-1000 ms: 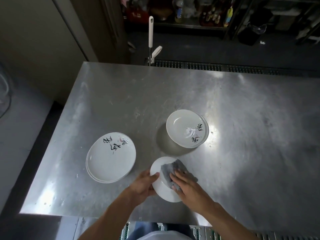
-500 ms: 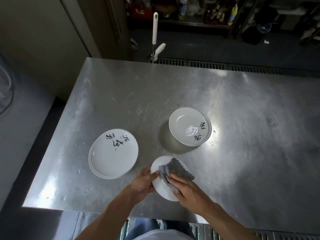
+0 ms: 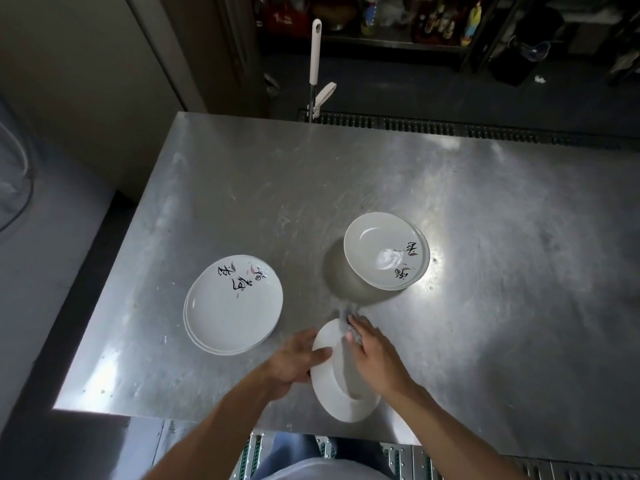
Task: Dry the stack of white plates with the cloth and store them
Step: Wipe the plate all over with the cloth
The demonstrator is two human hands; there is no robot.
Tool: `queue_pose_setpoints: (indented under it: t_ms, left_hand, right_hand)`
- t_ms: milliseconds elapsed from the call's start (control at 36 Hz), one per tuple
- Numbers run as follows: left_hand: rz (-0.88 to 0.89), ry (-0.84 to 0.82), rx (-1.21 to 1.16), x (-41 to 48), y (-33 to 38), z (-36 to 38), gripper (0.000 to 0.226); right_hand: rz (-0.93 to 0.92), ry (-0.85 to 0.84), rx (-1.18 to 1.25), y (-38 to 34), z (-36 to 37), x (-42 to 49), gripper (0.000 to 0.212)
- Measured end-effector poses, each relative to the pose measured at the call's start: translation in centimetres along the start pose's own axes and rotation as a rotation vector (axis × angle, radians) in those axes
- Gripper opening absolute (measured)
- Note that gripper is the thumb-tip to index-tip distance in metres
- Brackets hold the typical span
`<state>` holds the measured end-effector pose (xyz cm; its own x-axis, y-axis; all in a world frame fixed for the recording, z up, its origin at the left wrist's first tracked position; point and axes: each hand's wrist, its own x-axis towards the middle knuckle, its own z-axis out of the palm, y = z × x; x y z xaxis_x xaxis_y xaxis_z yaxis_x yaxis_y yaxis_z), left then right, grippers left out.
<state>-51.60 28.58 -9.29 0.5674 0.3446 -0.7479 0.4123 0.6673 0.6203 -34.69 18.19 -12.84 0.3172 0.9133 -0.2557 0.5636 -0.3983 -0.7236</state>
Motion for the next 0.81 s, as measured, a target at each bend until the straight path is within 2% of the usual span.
queue_pose_setpoints:
  t_ms: [28,139,250,333,389,444,528,556,694,806]
  left_hand:
    - [-0.004,-0.001,0.002,-0.2,0.0,0.1,0.036]
    - [-0.007,-0.014,0.063,-0.4,-0.2,0.2,0.036]
    - [-0.003,-0.027,0.042,-0.7,0.0,0.7,0.034]
    - [0.004,-0.003,0.077,-0.7,-0.2,0.8,0.037]
    - [0.009,0.003,0.068,-0.7,-0.4,0.7,0.034]
    - [0.017,0.025,-0.012,-0.8,-0.4,0.9,0.039]
    - [0.018,0.159,-0.189,-0.6,-1.1,1.2,0.033]
    - [0.010,0.180,-0.238,-0.5,-1.3,1.4,0.033]
    - [-0.041,0.085,-0.271,-0.5,-0.8,1.2,0.063]
    - [0.005,-0.064,-0.235,-0.5,-1.0,0.7,0.056]
  right_hand:
    - [-0.029,-0.008,-0.031,0.0,0.1,-0.1,0.047]
    - [-0.339,-0.163,-0.107,-0.4,1.0,-1.3,0.046]
    - [-0.141,-0.043,-0.070,-0.2,0.7,-0.6,0.049]
    - [-0.307,-0.158,-0.088,-1.3,1.0,-1.1,0.055]
    - [-0.320,-0.219,-0.076,-1.2,0.8,-0.8,0.055]
    - [-0.179,-0.151,-0.020,-0.6,0.1,0.4,0.052]
    - [0.146,0.025,0.093,-0.1,-0.7,1.5,0.050]
    - [0.184,0.049,0.125,-0.1,-0.7,1.6,0.050]
    - [0.117,-0.011,0.211,-0.4,-0.6,0.9,0.048]
    - [-0.142,-0.171,0.062,-1.1,0.3,-0.2,0.042]
